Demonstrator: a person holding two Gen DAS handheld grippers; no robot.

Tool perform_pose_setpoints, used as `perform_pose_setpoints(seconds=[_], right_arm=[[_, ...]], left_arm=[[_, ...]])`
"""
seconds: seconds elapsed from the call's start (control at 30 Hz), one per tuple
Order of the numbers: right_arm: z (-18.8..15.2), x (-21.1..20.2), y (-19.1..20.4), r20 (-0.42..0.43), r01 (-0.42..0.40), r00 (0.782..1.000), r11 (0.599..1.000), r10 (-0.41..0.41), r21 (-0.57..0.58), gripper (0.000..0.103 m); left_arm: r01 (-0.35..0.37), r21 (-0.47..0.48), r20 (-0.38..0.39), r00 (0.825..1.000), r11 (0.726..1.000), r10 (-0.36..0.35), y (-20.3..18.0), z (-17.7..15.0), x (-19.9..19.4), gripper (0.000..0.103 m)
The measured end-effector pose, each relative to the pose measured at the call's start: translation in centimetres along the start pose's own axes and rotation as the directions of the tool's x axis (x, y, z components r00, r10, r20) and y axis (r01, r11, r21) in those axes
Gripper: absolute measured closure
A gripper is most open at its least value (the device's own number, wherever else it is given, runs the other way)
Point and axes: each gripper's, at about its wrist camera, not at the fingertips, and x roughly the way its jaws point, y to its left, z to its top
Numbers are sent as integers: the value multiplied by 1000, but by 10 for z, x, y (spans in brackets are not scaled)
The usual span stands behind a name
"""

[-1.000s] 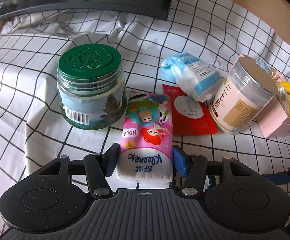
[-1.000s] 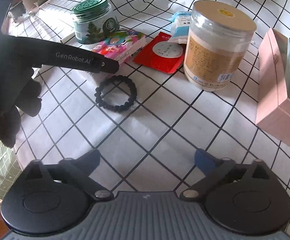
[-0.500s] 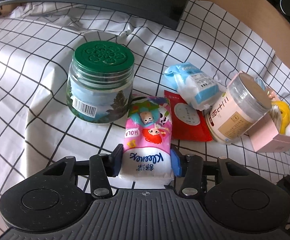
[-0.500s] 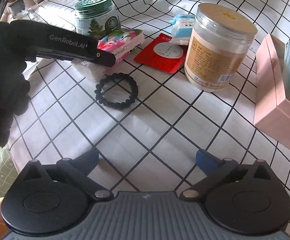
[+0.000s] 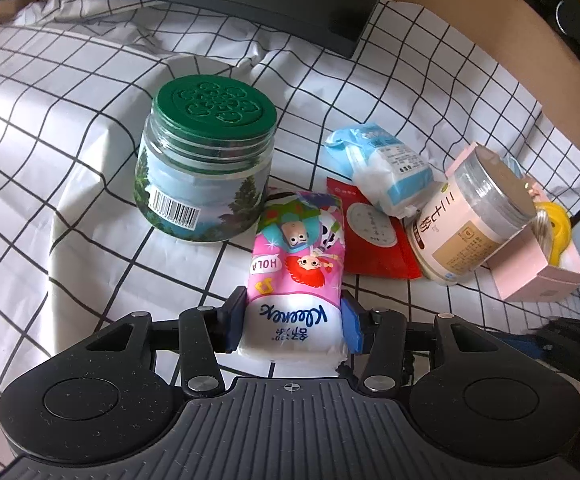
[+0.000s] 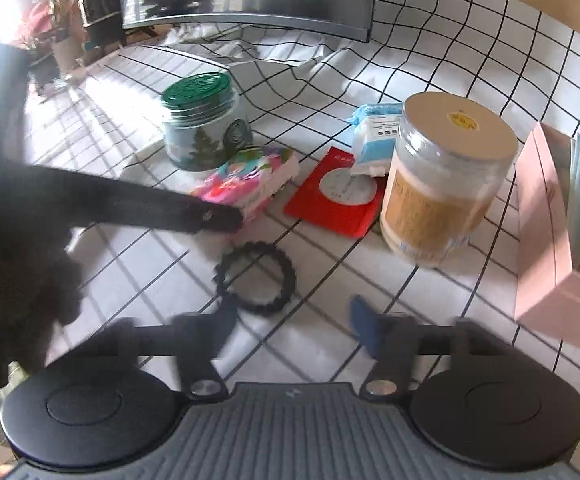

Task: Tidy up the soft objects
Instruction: 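Grasp the black beaded bracelet with the right tool, then carry tissue pack and bracelet into the pink box and open both tools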

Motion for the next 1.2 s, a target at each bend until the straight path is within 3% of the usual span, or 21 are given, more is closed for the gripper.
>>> perform_pose_setpoints(seconds=[0.2, 0.27, 0.33, 0.53, 0.63, 0.77, 1.0, 1.2], right_arm=[[10, 23, 0, -25, -26, 999, 999, 27, 32, 64], [10, 28, 7, -37, -9, 999, 1000, 9, -15, 74], [11, 28, 16, -48, 20, 999, 996, -24, -83, 95], [24, 7, 13, -49, 29, 998, 994, -34, -102, 95], [43, -21, 2, 2, 22, 1000, 996, -22, -85, 96], [71, -62, -9, 109, 20, 994, 995, -10, -93, 96], [111, -143, -40, 317, 38, 948, 997, -15, -67, 96], [108, -195, -85, 451, 136, 883, 991, -128, 15, 96]], left_arm=[[25, -25, -7, 1000, 999, -25, 6, 2, 0, 50], [26, -22, -5, 1000, 999, -26, 6, 1, 0, 50], [26, -25, -5, 1000, 999, -26, 5, 1, 0, 50], [-4, 18, 8, 1000, 1000, 3, -7, 4, -3, 52], [13, 16, 36, 999, 1000, -13, -16, 16, -13, 53], [30, 55, 140, 989, 998, -37, -35, 45, -44, 53], [9, 131, 306, 951, 991, -49, -76, 96, -101, 53], [29, 208, 341, 935, 978, -100, -124, 109, -108, 53]])
